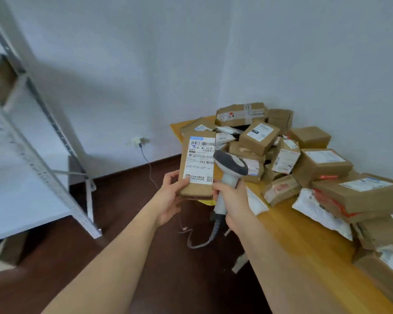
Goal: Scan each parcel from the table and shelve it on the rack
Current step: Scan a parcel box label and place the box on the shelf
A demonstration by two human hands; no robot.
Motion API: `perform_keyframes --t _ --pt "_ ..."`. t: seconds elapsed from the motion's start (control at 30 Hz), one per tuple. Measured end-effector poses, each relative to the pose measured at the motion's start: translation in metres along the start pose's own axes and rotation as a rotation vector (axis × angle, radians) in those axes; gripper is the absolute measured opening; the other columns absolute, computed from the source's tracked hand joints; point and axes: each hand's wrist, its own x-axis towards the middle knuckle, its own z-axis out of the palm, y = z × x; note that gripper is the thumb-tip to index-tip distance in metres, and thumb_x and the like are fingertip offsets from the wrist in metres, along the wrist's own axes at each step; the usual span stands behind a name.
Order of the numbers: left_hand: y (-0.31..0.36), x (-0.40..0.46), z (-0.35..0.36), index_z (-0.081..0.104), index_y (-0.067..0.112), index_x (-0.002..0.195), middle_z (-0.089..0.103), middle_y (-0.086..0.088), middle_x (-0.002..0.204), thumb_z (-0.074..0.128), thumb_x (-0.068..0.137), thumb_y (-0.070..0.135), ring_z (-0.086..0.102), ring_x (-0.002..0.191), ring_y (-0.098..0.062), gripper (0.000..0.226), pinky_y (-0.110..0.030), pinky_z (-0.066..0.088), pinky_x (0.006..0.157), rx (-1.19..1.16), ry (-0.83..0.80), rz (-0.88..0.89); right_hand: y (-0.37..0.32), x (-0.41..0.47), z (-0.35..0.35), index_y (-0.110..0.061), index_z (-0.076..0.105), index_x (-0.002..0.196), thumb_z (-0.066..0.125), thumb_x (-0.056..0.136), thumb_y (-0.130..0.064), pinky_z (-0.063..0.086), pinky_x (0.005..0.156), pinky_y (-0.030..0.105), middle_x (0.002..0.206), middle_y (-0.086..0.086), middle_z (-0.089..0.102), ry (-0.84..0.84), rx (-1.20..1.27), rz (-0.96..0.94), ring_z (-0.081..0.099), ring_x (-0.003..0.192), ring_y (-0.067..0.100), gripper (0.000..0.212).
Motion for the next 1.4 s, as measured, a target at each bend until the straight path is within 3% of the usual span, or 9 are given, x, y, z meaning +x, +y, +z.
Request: perform_keyframes --t 0.1,0.2,0.33,0.57,0.7,0.9,1.13,1.3,1.4 --pt "0.023 -0.05 -0.054 0.046 0.033 0.123 0.07 0.002 0.102 0.068 0.083 0.039 0.059 0.084 -0.021 0.046 -0.039 0.04 0.078 -0.045 0.096 0.083 0.01 -0.027 0.058 -0.013 0.054 0.111 0.06 0.087 0.008 0.049 0.053 0.023 0.093 0.013 0.067 -0.119 -0.069 0.003 0.058 0.057 0.011 0.034" --pt "0.044 -0.094 -0.109 0.047 0.022 0.126 0.063 -0.007 0.118 0.078 0.072 0.039 0.06 0.098 -0.024 0.065 -0.043 0.053 0.085 -0.123 0.193 0.124 0.017 -0.059 0.114 -0.01 0.054 0.116 0.06 0.086 0.009 0.051 0.055 0.022 0.099 0.013 0.071 -0.209 -0.105 0.002 0.061 0.055 0.009 0.035" --pt "0.067 -0.149 -0.184 0.05 0.016 0.133 0.058 -0.015 0.127 0.086 0.063 0.044 0.059 0.111 -0.027 0.083 -0.038 0.058 0.076 -0.182 0.279 0.197 0.028 -0.102 0.191 -0.011 0.055 0.107 0.059 0.087 0.01 0.048 0.051 0.02 0.085 0.007 0.07 -0.288 -0.117 -0.017 0.059 0.053 0.009 0.029" --pt "0.09 -0.252 -0.34 0.058 0.02 0.122 0.062 -0.01 0.112 0.076 0.074 0.047 0.059 0.097 -0.024 0.058 -0.035 0.052 0.082 -0.169 0.462 0.24 0.091 -0.191 0.343 -0.01 0.06 0.097 0.059 0.088 0.008 0.046 0.052 0.02 0.078 0.006 0.068 -0.402 -0.142 0.039 0.057 0.054 0.009 0.02" --pt "0.109 -0.289 -0.409 0.067 0.025 0.102 0.069 -0.003 0.098 0.064 0.089 0.044 0.061 0.094 -0.021 0.023 -0.037 0.048 0.093 -0.153 0.583 0.259 0.121 -0.222 0.41 -0.002 0.063 0.105 0.067 0.085 0.003 0.045 0.054 0.024 0.084 0.012 0.067 -0.438 -0.226 0.08 0.057 0.054 0.01 0.02" --pt "0.126 -0.298 -0.493 0.054 0.022 0.13 0.069 -0.003 0.114 0.074 0.07 0.057 0.064 0.102 -0.019 0.072 -0.031 0.05 0.071 -0.258 0.739 0.296 0.137 -0.225 0.49 -0.004 0.062 0.115 0.065 0.087 0.001 0.046 0.053 0.02 0.085 0.008 0.063 -0.463 -0.293 0.029 0.056 0.055 0.008 0.029" --pt "0.174 -0.269 -0.575 0.05 0.019 0.12 0.063 -0.006 0.117 0.081 0.069 0.05 0.063 0.102 -0.022 0.067 -0.035 0.051 0.081 -0.271 0.967 0.329 0.154 -0.191 0.589 -0.014 0.064 0.114 0.067 0.087 -0.004 0.051 0.065 0.026 0.086 0.007 0.066 -0.448 -0.23 -0.019 0.06 0.065 0.011 0.029" --pt "0.234 -0.237 -0.642 0.053 0.014 0.121 0.067 -0.007 0.109 0.08 0.072 0.046 0.065 0.093 -0.022 0.065 -0.033 0.051 0.075 -0.22 1.055 0.336 0.154 -0.146 0.675 -0.018 0.063 0.108 0.066 0.087 -0.002 0.047 0.059 0.021 0.08 0.004 0.064 -0.484 -0.189 0.006 0.058 0.062 0.01 0.026" --pt "0.269 -0.222 -0.678 0.056 0.016 0.117 0.066 -0.009 0.112 0.084 0.057 0.055 0.066 0.093 -0.025 0.077 -0.038 0.056 0.078 -0.194 1.098 0.318 0.15 -0.12 0.724 -0.012 0.063 0.107 0.065 0.087 -0.001 0.046 0.059 0.023 0.076 0.004 0.062 -0.48 -0.19 0.038 0.058 0.061 0.01 0.023"
